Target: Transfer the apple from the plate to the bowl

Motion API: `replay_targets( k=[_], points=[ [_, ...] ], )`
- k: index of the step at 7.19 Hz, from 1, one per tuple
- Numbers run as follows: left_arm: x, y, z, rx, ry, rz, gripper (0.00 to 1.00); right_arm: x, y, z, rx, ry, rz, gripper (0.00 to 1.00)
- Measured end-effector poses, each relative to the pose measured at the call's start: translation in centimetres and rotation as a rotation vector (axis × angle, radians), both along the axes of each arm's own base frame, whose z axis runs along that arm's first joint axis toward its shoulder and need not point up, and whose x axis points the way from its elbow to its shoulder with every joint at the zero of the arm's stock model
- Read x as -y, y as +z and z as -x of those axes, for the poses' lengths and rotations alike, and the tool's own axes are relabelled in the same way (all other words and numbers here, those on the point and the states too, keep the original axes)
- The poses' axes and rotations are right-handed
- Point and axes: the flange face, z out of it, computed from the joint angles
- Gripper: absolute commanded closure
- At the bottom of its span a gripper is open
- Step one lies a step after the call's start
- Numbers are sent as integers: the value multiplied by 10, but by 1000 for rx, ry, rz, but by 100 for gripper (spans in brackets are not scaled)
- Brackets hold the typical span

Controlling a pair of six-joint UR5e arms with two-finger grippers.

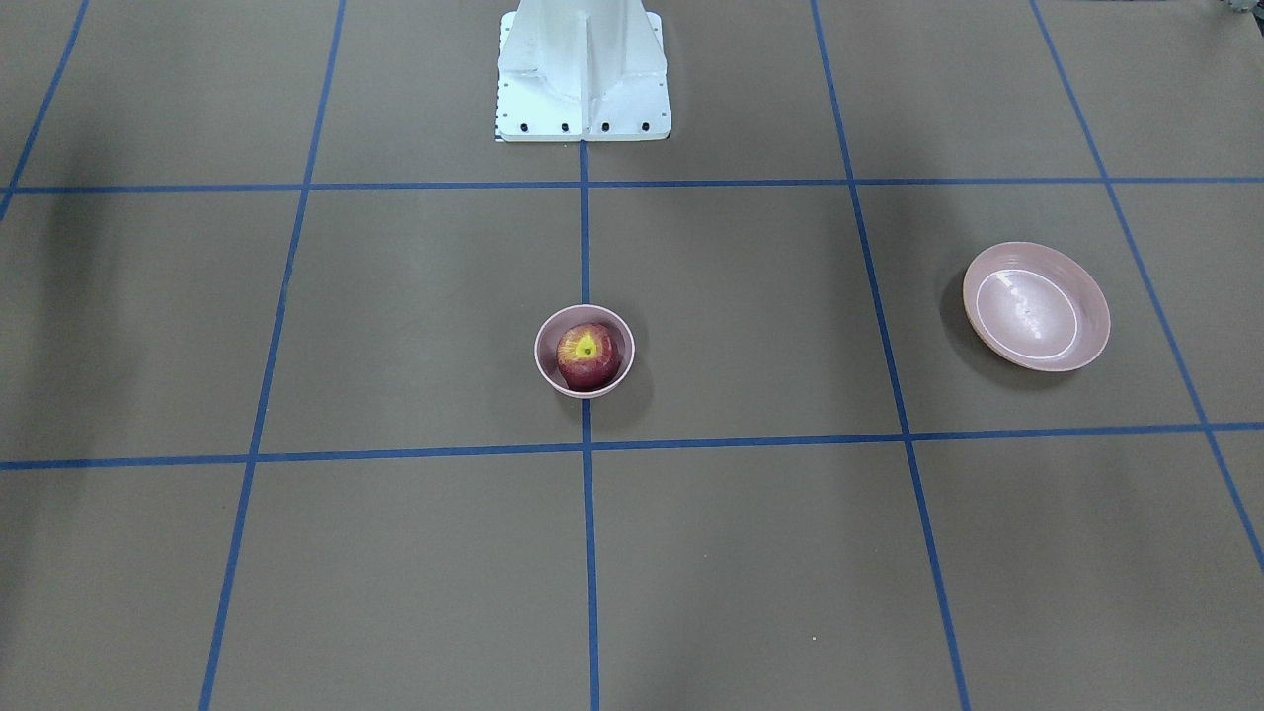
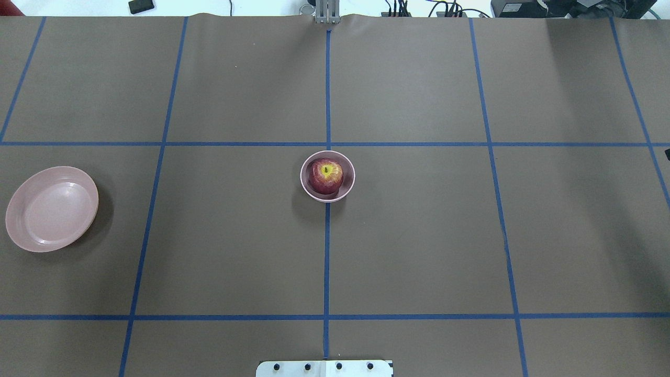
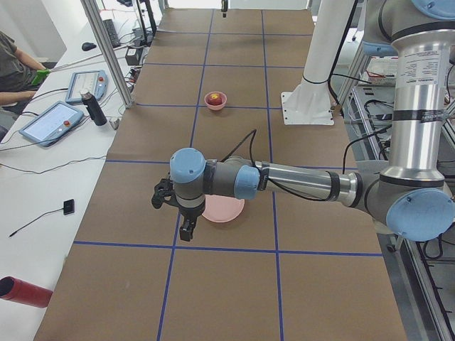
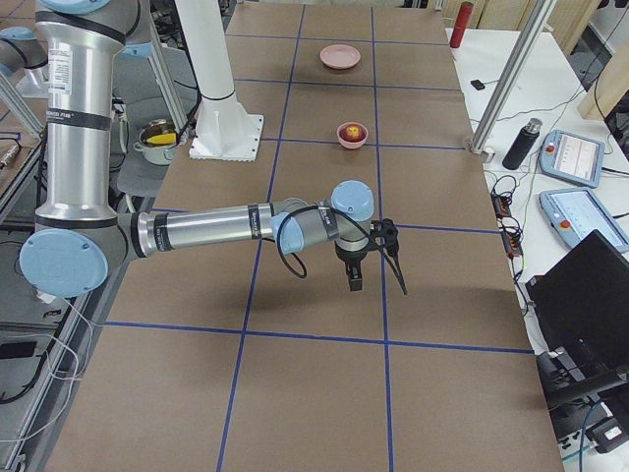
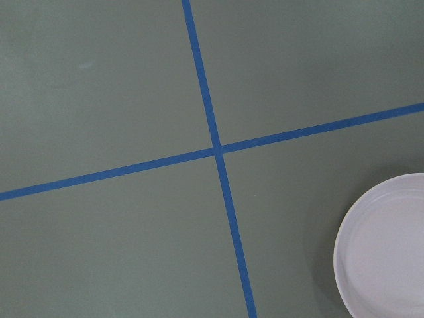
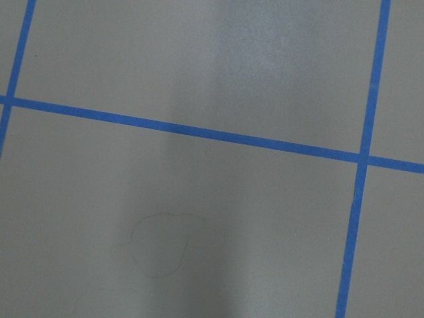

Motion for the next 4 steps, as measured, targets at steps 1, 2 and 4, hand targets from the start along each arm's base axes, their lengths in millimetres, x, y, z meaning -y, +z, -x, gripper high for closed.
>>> replay_targets(
  k=[1,2,4],
  points=[
    [-26,-8,1,-18,-24,11,2,0,1,0,-1,1,4,0],
    [-42,-18,1,-30,-47,21,2,0,3,0,-2,2,9,0],
    [-50,-33,0,-38,-81,30,2,-2,6,0,-4,3,17,0]
  ],
)
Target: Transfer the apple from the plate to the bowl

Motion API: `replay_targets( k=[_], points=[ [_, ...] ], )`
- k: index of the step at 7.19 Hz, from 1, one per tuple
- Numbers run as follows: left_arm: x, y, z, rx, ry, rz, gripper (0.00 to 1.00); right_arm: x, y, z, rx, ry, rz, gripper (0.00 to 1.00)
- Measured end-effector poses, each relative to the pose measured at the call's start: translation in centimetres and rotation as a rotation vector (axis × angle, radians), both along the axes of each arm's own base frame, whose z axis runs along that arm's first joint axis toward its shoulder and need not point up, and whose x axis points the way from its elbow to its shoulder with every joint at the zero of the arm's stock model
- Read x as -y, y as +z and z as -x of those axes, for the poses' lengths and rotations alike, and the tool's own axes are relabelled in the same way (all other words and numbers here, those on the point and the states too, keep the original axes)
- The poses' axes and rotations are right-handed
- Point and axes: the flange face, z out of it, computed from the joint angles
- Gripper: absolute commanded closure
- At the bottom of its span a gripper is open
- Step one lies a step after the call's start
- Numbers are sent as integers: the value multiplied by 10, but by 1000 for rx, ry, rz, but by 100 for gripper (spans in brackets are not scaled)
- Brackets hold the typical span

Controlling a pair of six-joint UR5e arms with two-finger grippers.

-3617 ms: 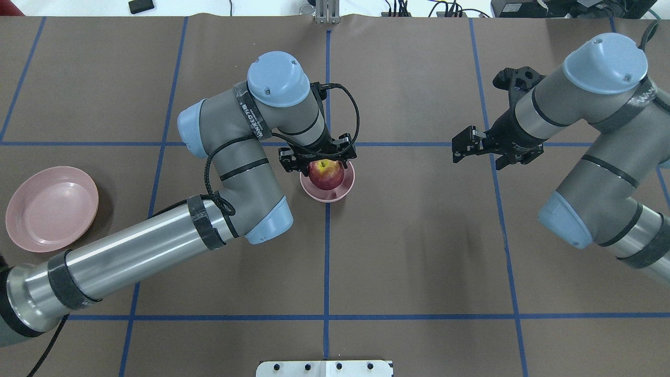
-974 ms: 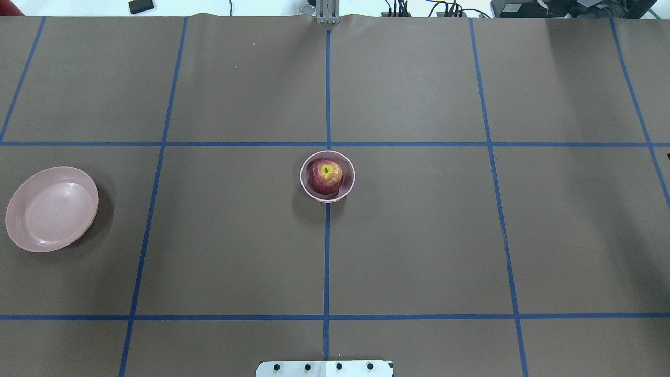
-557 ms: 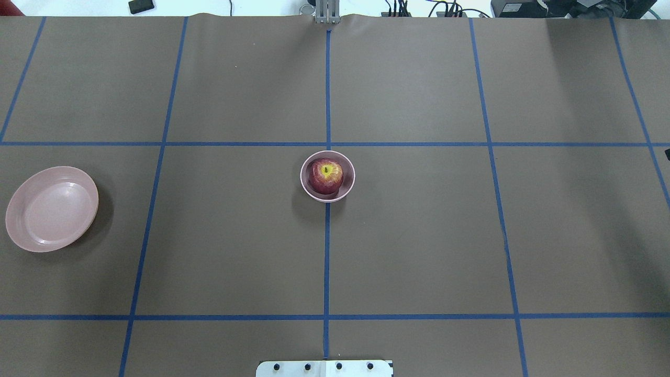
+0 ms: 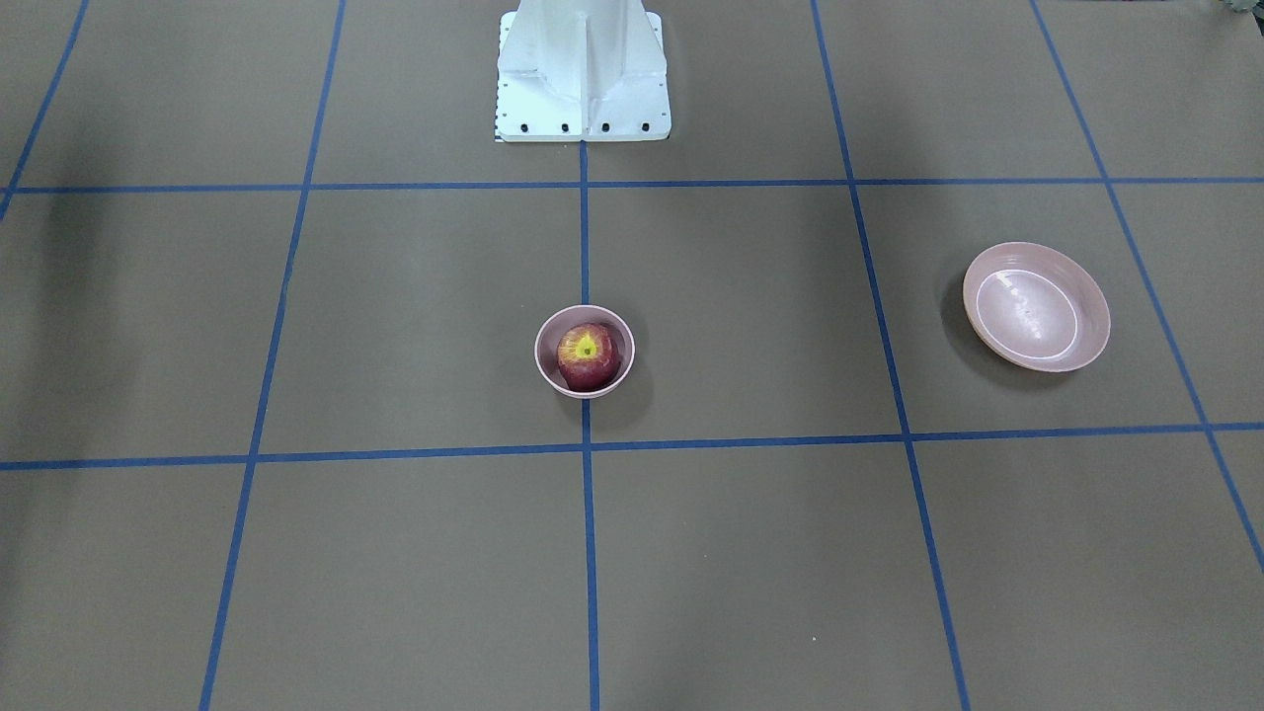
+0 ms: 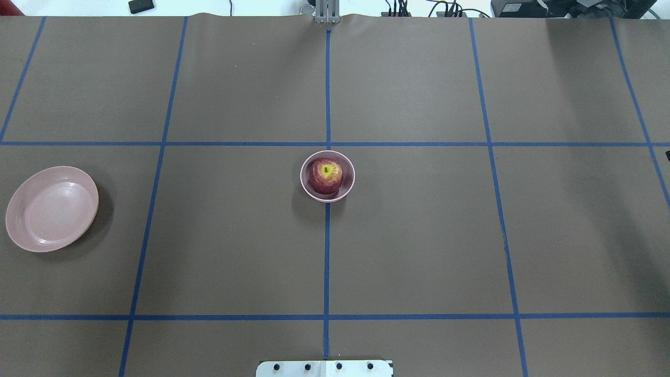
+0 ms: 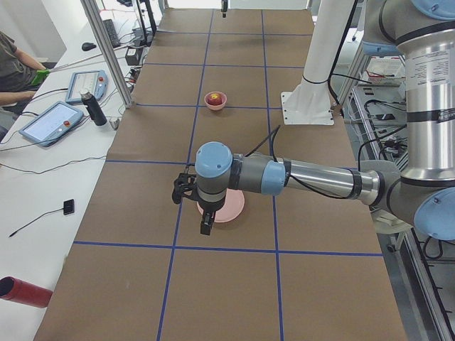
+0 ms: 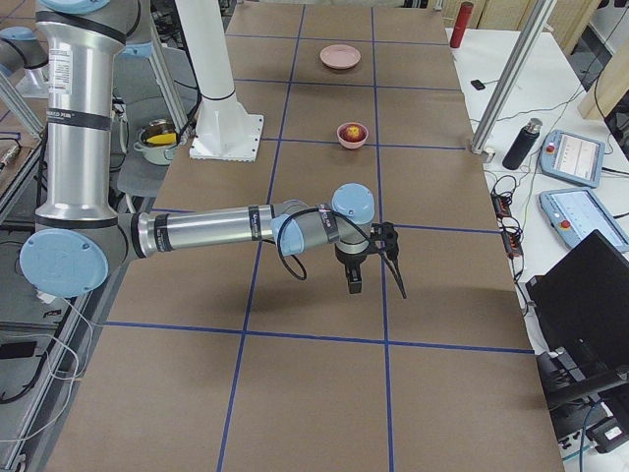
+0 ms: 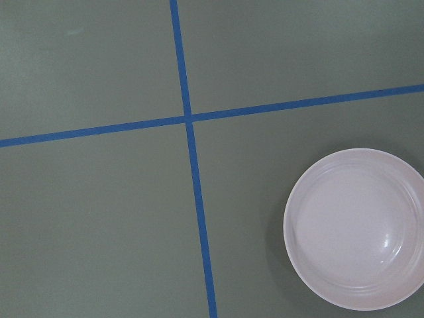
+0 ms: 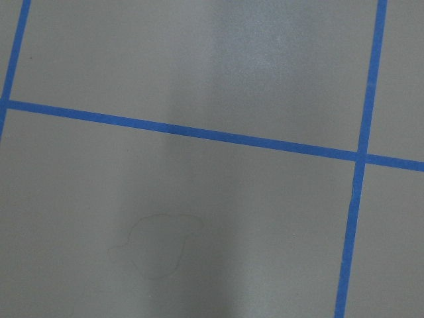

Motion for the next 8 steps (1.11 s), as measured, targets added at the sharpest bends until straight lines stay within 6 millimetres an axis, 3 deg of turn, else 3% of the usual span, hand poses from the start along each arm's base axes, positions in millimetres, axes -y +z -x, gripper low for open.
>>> replay_targets(
  k=[3,8],
  points=[
    [-18,-9,-1,2,-16,9,2,1,-2,0,1,1,-5,0],
    [-17,27,-2,2,-11,-8,2,11,0,2,-2,3,-4,0]
  ],
)
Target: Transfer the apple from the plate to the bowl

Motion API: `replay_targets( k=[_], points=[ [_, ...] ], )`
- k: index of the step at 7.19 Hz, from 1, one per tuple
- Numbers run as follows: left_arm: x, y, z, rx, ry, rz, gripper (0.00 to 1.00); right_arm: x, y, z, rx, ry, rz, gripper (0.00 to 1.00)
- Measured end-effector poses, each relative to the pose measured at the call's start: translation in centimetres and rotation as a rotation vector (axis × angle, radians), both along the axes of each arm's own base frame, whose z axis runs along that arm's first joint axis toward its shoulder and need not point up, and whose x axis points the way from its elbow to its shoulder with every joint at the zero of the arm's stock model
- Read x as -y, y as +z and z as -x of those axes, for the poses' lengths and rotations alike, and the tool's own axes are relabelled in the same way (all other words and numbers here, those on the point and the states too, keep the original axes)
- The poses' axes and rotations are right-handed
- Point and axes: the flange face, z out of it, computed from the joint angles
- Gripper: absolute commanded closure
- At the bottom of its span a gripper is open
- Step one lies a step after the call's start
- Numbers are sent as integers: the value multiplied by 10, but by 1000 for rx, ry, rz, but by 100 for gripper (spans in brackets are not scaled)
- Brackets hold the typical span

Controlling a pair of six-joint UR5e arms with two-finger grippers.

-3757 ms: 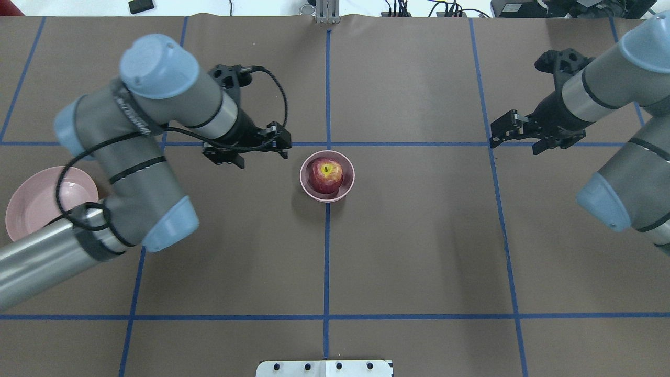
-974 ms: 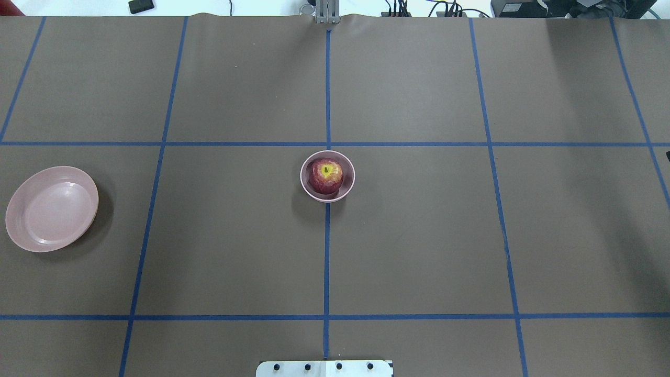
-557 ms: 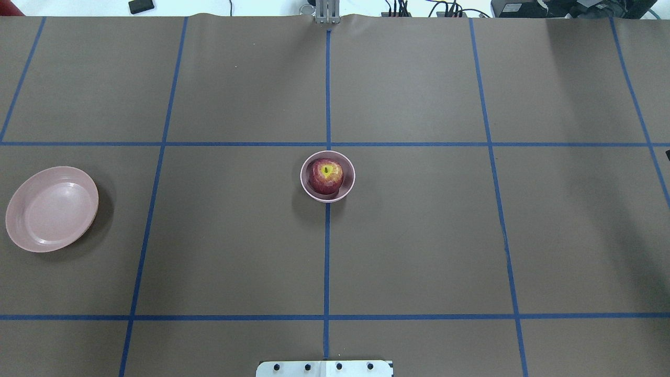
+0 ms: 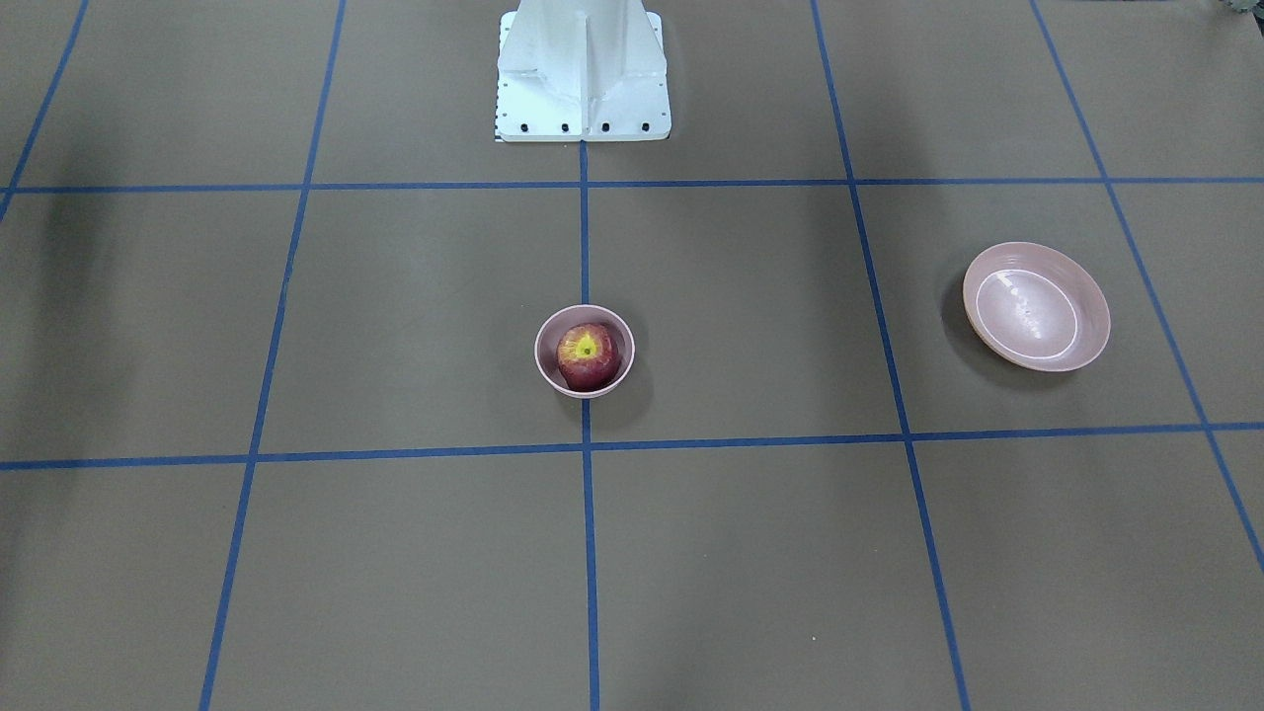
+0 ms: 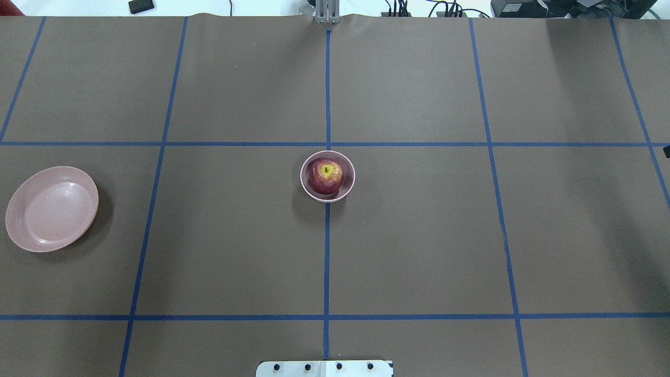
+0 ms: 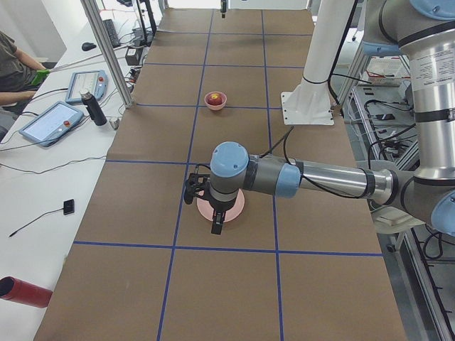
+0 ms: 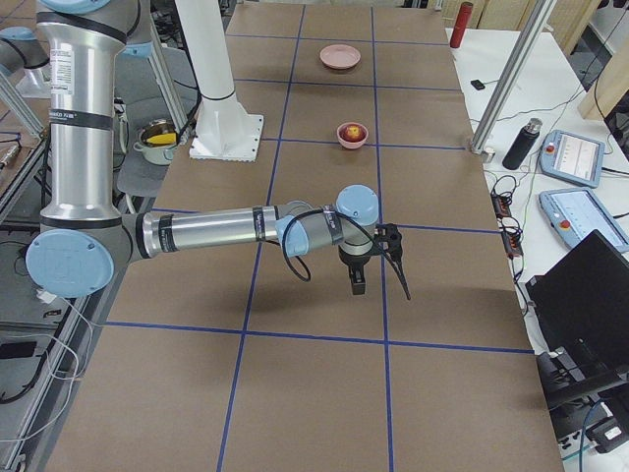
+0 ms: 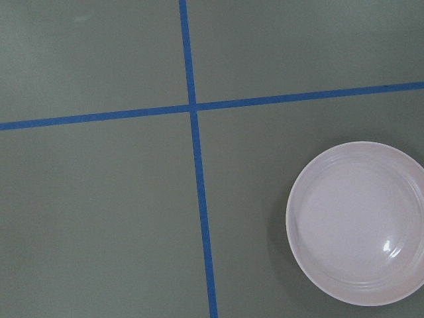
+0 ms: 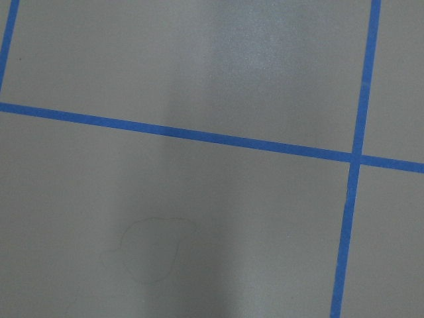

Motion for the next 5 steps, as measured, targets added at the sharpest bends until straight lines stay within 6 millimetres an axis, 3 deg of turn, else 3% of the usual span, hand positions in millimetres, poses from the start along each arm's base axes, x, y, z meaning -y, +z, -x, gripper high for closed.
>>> replay_targets(
  k=[2,5],
  points=[
    [2,14,0,-5,-1,-8,2,1,-5,0,2,1,-10,0],
    [9,14,-2,-2,1,-24,2,1,-2,0,-8,4,-7,0]
  ],
)
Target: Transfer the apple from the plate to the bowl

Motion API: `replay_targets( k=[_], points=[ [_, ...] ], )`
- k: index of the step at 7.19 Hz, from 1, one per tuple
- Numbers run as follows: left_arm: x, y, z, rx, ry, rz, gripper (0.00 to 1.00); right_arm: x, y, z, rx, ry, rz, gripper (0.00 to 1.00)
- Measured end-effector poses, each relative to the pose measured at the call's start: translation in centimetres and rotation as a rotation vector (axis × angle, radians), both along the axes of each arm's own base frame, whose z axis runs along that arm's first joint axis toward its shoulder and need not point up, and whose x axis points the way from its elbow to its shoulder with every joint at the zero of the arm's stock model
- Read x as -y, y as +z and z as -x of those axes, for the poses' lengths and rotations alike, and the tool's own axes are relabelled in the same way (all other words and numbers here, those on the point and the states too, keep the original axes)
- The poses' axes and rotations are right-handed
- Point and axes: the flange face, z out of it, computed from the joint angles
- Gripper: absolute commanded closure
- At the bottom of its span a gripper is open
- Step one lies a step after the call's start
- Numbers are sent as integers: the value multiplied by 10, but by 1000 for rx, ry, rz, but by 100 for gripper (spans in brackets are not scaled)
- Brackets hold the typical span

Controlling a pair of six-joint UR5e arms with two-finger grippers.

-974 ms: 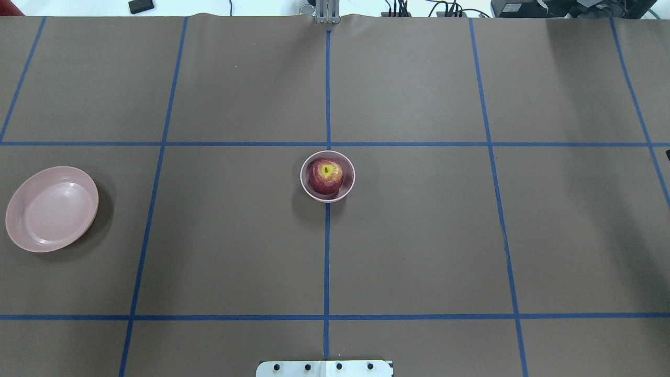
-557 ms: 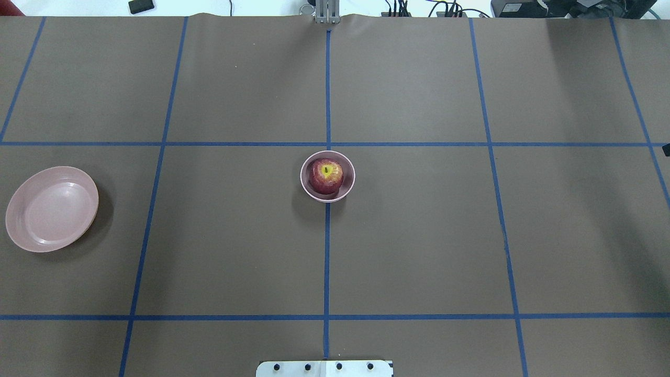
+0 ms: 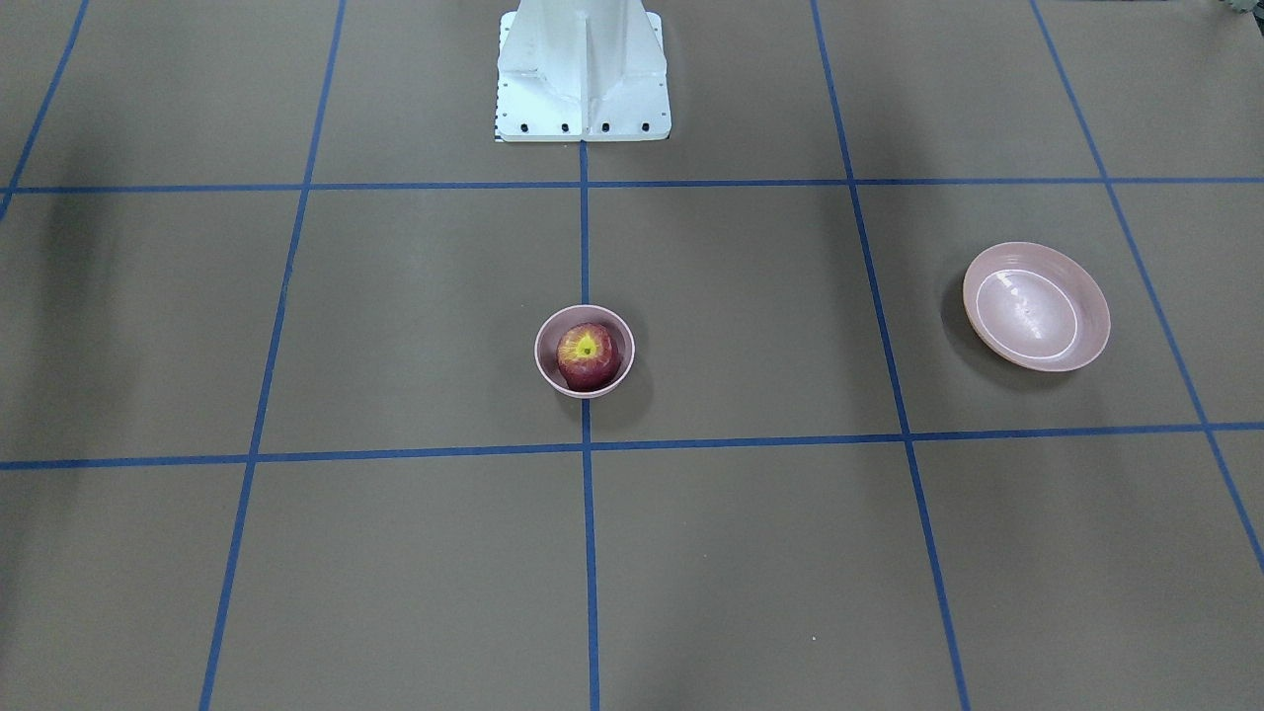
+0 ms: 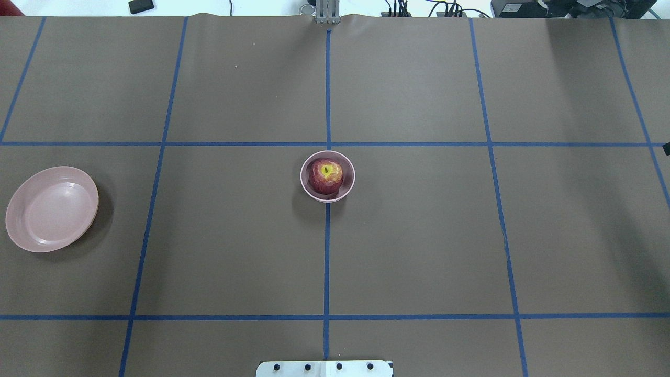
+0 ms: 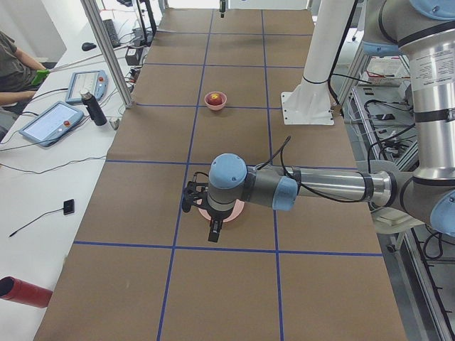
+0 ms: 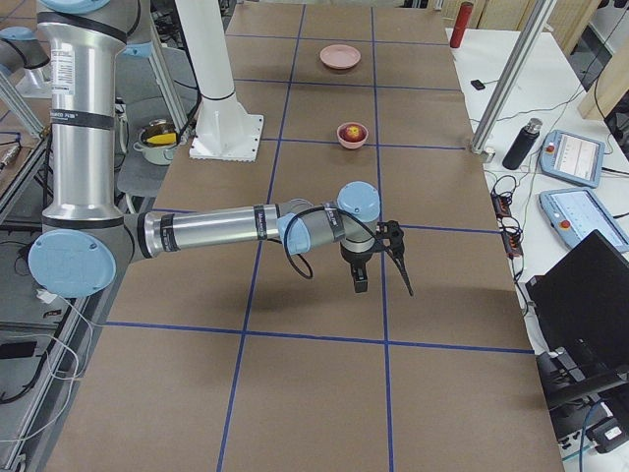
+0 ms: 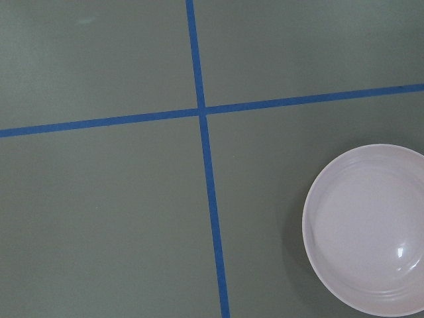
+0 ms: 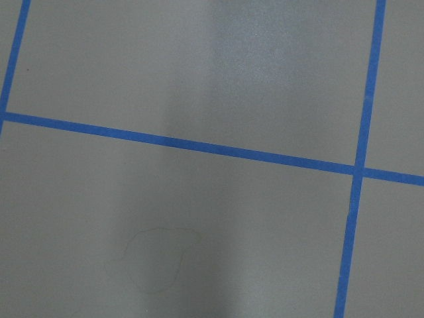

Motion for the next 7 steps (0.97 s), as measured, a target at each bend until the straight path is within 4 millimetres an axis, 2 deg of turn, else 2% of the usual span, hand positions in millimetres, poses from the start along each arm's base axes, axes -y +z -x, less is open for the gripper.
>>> replay_targets(
  k=[7],
  points=[
    [5,-1,-5,1,15,-9,2,-1,2,-1,-7,7,6,0]
  ],
)
